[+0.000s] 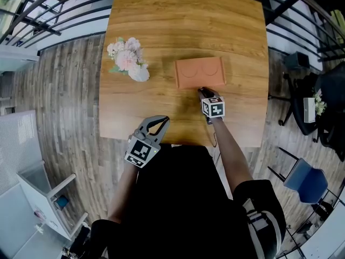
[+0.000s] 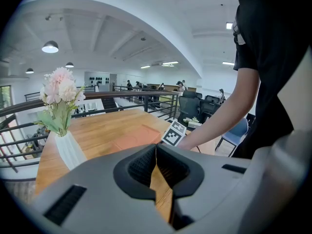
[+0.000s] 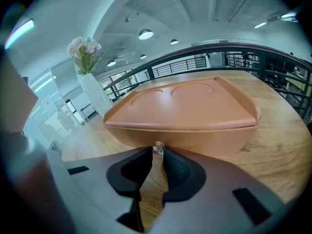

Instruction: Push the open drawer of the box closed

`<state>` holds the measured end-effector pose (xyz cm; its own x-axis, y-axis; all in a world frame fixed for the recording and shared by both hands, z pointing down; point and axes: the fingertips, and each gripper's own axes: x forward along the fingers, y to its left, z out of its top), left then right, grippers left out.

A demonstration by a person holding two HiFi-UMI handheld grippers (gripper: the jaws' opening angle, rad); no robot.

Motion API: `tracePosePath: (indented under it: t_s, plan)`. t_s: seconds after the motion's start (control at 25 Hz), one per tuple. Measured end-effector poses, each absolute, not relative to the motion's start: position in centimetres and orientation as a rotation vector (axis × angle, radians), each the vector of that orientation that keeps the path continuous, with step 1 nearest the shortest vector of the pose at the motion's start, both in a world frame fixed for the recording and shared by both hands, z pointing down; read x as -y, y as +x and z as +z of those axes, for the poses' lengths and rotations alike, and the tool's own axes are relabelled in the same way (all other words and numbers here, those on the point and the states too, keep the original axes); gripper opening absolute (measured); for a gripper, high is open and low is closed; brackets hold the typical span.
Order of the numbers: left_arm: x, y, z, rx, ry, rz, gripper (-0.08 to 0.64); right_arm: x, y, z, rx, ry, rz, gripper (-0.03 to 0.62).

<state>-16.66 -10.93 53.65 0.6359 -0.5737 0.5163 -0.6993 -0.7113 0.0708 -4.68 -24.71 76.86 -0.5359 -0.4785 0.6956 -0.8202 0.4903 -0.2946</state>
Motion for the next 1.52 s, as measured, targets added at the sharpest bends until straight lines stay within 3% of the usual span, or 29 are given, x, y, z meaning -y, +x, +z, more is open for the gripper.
tracePosePath:
  t_s: [0.16,0.48,0.76,0.96,1.52]
  plan:
    - [10.9,-16.3,53.4,1.025,2.607,0.685,0.025,24.2,-4.6,76.9,2.219,1.063,0.879,0.11]
    - [10.5,-15.5,52.9,1.012,2.622,0.67,0.025,23.1,-3.6,76.8,2.21,1.084,0.882,0.1]
    - [9.8,-14.5,52.7,1.006,2.643,0.649,0.025,21.2,-2.3,76.6,2.201,1.096,0.853,0.083]
    - [8.9,-13.9,52.7,0.993,2.651,0.639,0.025,19.9,-1.3,75.7,2.212,1.115,0.808,0.017]
    - [7.3,-11.5,52.0,0.959,2.699,0.613,0.025,15.1,0.5,72.3,2.301,1.033,0.728,0.015]
